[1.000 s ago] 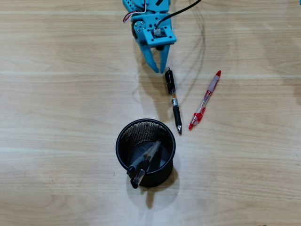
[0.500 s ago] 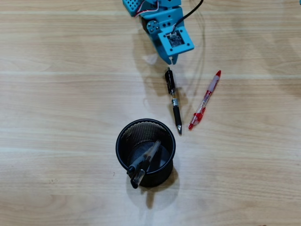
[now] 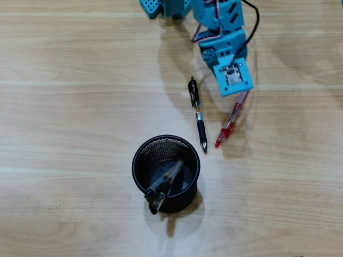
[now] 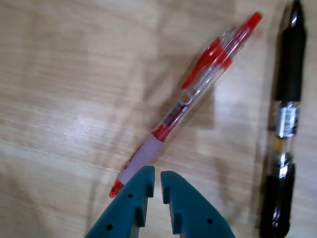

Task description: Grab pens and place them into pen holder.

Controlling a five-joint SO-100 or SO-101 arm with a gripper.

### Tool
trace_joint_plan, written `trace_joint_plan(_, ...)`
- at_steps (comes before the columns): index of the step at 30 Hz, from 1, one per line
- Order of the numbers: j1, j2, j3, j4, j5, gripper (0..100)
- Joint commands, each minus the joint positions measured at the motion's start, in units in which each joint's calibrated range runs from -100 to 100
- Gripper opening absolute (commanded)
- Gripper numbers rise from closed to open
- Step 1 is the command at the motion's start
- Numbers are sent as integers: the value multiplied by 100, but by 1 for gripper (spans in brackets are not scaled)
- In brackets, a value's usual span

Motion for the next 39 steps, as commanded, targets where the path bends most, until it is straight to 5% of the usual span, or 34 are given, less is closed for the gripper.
trace_joint_plan(1, -65, 501, -788, 448, -388, 2)
trace_joint_plan(9, 44, 1383, -2275, 1559, -393, 2)
trace_joint_plan(19, -183, 1719, -2699, 1559, -424, 2)
trace_joint_plan(26, -246, 1744, -2717, 1559, -424, 16)
trace_joint_plan(39, -328, 2366, -3420, 1550, -424, 16)
